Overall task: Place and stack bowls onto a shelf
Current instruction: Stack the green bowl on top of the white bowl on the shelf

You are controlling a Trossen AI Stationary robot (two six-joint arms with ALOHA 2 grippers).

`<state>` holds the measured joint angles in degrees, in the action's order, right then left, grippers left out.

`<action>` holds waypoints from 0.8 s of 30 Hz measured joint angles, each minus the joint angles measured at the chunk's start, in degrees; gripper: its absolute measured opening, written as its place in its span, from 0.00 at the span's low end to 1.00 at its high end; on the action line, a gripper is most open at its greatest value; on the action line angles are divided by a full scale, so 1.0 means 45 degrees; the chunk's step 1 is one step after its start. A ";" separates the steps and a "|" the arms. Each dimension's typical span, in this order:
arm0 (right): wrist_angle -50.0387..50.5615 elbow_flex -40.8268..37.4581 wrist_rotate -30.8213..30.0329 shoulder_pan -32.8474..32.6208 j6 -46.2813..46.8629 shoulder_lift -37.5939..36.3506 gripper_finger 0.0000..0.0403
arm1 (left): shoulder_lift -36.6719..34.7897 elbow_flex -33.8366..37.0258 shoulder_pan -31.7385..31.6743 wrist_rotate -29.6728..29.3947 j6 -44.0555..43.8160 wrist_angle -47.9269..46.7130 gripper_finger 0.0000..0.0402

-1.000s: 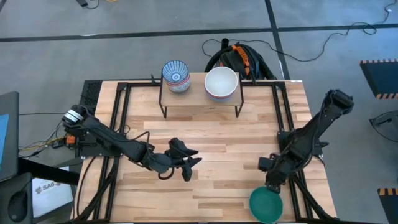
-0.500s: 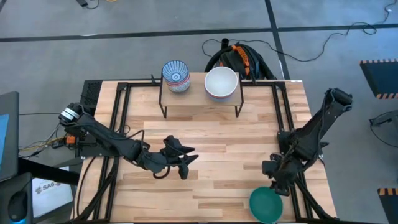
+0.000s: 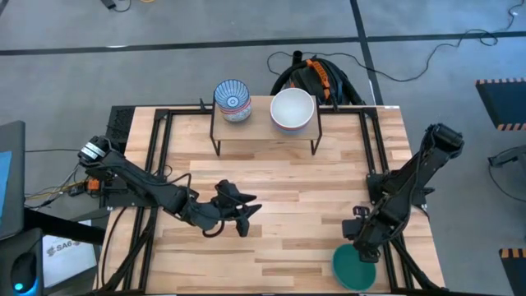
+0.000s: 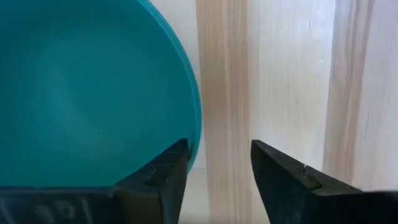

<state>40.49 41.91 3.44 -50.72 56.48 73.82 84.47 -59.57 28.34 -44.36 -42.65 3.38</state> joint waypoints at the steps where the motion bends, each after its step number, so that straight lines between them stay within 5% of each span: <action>1: -0.0004 0.0000 0.0000 0.0000 -0.0002 0.0056 0.48 | 0.0000 0.0000 0.0000 0.0000 -0.0006 -0.0005 0.39; 16: -0.0631 -0.0005 -0.0175 0.0544 0.0457 0.0113 0.09 | 0.0000 0.0000 -0.0019 0.0384 0.0071 -0.0010 0.39; 20: -0.1563 -0.0005 -0.0179 0.0417 0.0281 0.0113 0.10 | 0.0000 0.0000 -0.0019 0.0427 0.0027 -0.0014 0.39; 24: -0.1784 -0.0005 -0.0215 0.0378 0.0032 0.0346 0.21 | 0.0000 0.0000 0.0015 0.0432 -0.0124 -0.0015 0.39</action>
<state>32.46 41.89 2.48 -49.02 56.62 75.38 84.47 -59.57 28.41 -42.41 -43.21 3.31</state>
